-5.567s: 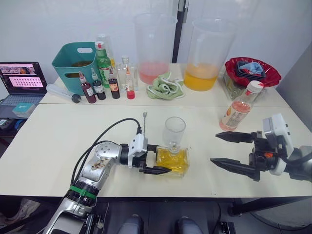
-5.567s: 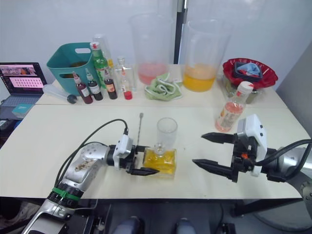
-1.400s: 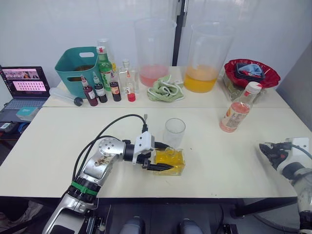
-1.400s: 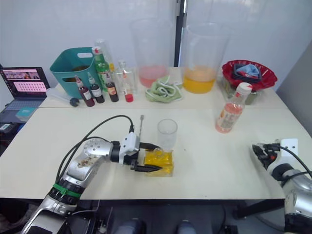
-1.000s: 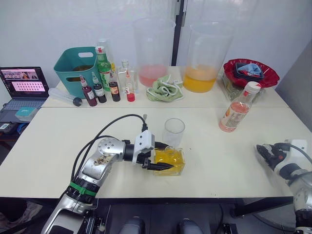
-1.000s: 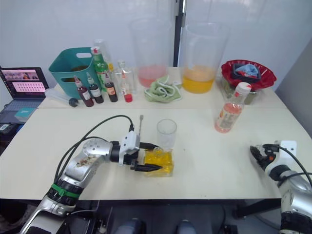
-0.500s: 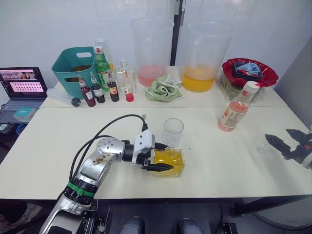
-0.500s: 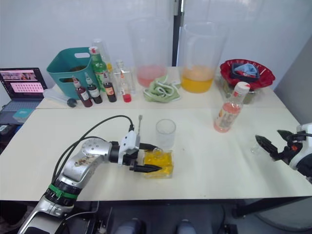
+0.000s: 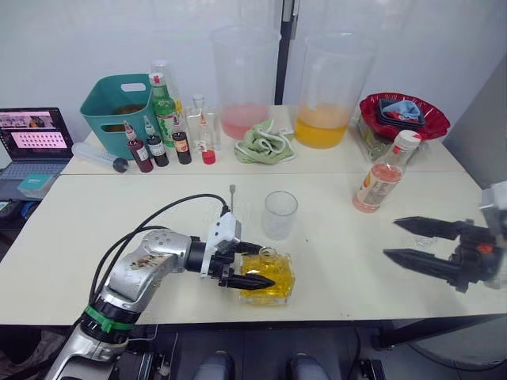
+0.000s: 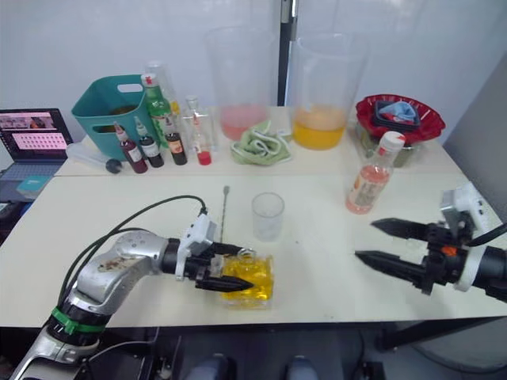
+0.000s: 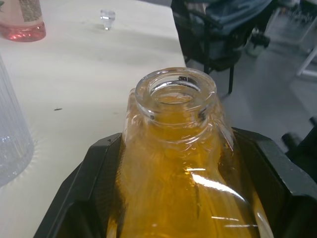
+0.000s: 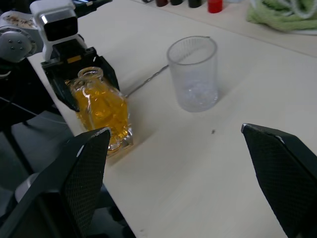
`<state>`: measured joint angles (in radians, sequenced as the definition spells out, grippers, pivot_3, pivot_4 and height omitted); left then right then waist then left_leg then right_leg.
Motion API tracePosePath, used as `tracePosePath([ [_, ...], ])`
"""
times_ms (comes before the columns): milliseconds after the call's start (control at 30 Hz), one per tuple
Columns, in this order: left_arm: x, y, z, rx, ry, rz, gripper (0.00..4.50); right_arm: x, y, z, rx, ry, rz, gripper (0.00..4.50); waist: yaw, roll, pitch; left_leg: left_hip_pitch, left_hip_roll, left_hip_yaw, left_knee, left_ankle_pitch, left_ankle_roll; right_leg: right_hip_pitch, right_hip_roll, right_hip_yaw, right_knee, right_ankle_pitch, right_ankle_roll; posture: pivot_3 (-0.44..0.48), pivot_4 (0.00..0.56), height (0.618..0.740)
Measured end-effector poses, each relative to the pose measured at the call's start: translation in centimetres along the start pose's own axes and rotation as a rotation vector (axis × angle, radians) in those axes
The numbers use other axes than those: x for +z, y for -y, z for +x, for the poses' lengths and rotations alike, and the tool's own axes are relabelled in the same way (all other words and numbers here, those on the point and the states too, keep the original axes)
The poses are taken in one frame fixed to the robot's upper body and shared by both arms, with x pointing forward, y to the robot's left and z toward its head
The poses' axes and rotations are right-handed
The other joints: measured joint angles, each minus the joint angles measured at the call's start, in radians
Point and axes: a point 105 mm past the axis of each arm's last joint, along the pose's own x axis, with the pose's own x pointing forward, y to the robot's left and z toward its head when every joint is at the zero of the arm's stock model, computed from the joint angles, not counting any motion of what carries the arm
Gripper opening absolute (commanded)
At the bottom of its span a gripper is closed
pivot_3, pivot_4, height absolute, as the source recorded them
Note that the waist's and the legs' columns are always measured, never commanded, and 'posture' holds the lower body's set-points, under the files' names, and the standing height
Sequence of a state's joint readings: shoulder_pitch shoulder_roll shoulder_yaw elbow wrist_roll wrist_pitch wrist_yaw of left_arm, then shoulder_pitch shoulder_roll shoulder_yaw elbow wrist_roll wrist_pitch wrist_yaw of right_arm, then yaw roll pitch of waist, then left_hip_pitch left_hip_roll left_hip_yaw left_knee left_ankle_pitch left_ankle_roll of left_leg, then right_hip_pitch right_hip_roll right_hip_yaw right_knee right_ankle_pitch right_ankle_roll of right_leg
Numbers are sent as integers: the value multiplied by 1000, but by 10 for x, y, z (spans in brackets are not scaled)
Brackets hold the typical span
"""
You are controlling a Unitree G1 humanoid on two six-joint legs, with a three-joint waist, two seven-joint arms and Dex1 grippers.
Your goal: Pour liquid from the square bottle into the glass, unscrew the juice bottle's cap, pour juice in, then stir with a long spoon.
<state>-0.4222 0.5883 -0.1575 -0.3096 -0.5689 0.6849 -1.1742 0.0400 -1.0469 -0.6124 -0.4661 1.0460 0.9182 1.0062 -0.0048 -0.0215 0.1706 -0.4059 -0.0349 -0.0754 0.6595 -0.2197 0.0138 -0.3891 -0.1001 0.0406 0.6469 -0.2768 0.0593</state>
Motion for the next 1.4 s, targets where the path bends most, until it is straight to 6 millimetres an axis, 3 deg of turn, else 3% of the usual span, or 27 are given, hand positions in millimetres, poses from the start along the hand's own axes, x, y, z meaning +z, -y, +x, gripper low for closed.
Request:
tracePosePath([
  [233, 22, -7, -39, 179, -34, 14, 2775, -10, -4, 20, 77, -32, 33, 4473, 2, 0, 1, 0, -1, 0, 0, 0, 0, 0, 0, 0, 0, 0, 0, 0, 150, 740],
  [400, 35, -13, -59, 317, -26, 58, 2775, -3, -2, 37, 120, -19, -11, 4473, 2, -2, 2, 0, 0, 0, 0, 0, 0, -1, 0, 0, 0, 0, 0, 0, 150, 740],
  [633, 42, -61, -85, 746, -106, 224, 2775, -2, 4, 51, 134, -21, -36, 4473, 12, -5, 4, -2, -1, 0, 0, 0, 0, -2, 0, 0, 0, 0, 0, 0, 150, 740],
  [933, 50, -100, -68, 830, -188, 330, 2775, 8, 9, 58, 92, 13, -86, 4473, 17, -6, 4, -14, -3, 0, 1, 0, -1, -17, -2, 1, 6, 3, 0, 0, 150, 740],
  [1133, 62, -111, -34, 799, -137, 425, 2775, 8, 11, 54, 51, 26, -85, 4473, 18, -6, 5, -17, -6, 0, 2, 1, -1, -21, -5, 1, 11, 3, 0, 0, 150, 740],
  [1400, 69, -130, -7, 852, -120, 612, 2775, 3, 10, 46, -3, 20, -83, 4473, 17, -7, 5, -17, -8, 0, 3, 1, -2, -21, -5, 1, 12, 3, 0, 0, 150, 740],
])
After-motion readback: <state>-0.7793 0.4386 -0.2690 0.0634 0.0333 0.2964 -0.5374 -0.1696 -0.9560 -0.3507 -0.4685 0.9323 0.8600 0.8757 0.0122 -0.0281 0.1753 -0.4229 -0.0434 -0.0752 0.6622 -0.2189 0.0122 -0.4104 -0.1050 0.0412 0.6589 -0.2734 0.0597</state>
